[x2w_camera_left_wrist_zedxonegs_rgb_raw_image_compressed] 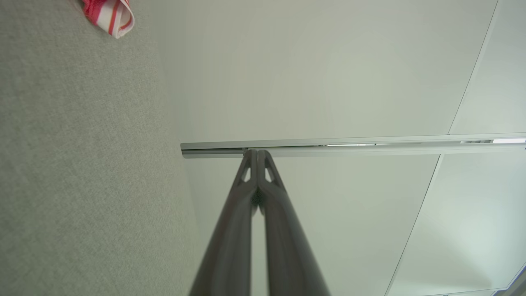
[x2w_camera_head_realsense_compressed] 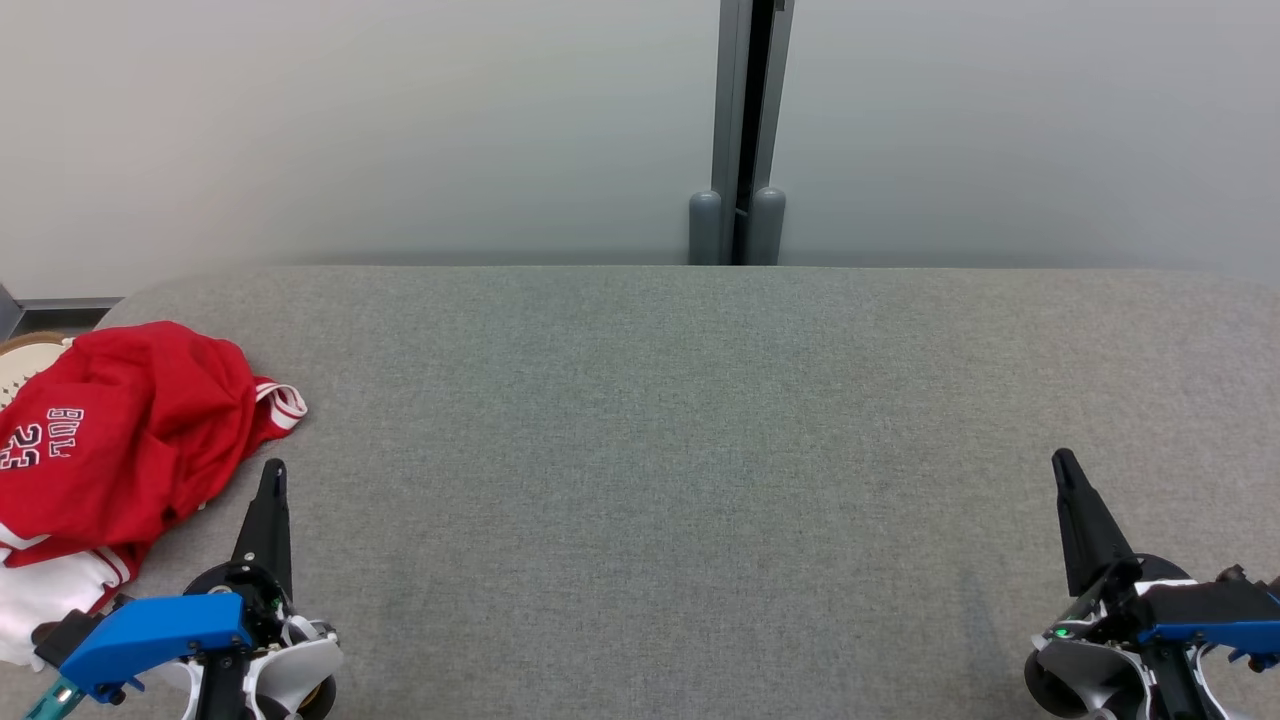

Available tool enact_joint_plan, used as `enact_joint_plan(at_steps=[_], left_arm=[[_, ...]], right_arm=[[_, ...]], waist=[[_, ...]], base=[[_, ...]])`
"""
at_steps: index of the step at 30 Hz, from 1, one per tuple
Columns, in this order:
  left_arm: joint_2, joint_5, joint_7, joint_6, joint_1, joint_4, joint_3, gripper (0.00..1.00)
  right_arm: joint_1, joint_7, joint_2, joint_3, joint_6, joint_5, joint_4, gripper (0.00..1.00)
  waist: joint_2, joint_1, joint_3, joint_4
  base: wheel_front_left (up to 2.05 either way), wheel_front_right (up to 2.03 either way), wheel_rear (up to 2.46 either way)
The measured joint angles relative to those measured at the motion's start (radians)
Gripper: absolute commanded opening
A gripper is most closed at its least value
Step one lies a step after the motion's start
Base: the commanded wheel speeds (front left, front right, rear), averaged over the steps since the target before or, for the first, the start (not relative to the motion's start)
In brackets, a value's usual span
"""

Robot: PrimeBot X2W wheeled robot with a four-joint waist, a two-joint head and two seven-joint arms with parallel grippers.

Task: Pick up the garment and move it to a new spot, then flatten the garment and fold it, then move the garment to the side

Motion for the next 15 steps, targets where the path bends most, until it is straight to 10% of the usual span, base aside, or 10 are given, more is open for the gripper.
enact_joint_plan(at_steps=[15], left_arm=[[0.0,0.0,0.0,0.0,0.0,0.0,0.0,0.0]], right_arm=[[0.0,0.0,0.0,0.0,0.0,0.0,0.0,0.0]], waist=[[0.0,0.0,0.0,0.0]], base=[[0.0,0.0,0.0]])
